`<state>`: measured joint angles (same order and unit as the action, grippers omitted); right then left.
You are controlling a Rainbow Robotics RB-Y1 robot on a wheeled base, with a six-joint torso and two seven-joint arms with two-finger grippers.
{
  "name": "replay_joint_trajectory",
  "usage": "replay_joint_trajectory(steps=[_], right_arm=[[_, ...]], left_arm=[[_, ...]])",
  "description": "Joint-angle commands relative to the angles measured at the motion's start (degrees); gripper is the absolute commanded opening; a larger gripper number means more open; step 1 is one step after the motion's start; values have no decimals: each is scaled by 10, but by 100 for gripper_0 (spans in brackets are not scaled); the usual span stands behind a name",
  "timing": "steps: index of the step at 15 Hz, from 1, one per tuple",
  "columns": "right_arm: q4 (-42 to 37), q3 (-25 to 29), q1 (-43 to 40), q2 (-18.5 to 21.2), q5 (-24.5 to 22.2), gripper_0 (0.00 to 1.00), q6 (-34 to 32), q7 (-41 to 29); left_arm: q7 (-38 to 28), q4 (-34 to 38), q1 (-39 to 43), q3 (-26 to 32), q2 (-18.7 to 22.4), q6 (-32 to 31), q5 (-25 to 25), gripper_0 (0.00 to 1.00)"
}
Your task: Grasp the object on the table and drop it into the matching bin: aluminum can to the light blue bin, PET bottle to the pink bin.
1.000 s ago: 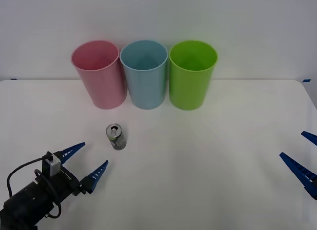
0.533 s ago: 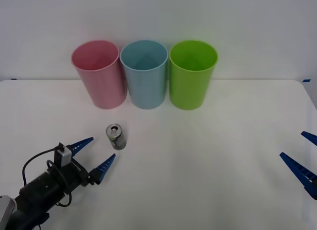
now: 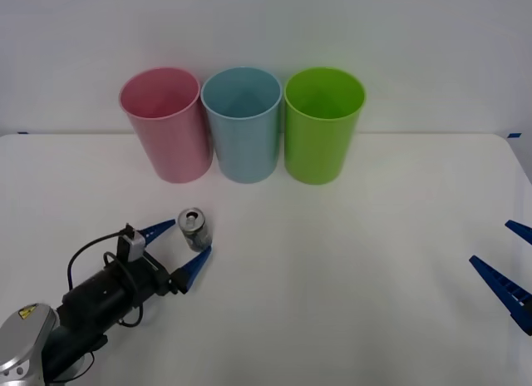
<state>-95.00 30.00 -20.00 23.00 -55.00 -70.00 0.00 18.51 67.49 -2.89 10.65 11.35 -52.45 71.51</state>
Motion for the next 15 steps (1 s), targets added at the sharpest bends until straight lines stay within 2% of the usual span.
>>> replay_joint_trajectory(steps=[1,10,15], right_arm=[[0,0,0,0,0,100,0,0],[0,0,0,0,0,100,0,0],[0,0,0,0,0,100,0,0]], left_arm=[[7,0,-10,-1,-13,13,18,100],[22,-6,-35,-27,-19,60,30,98],[28,-22,-48,-29,-19,60,30,98]])
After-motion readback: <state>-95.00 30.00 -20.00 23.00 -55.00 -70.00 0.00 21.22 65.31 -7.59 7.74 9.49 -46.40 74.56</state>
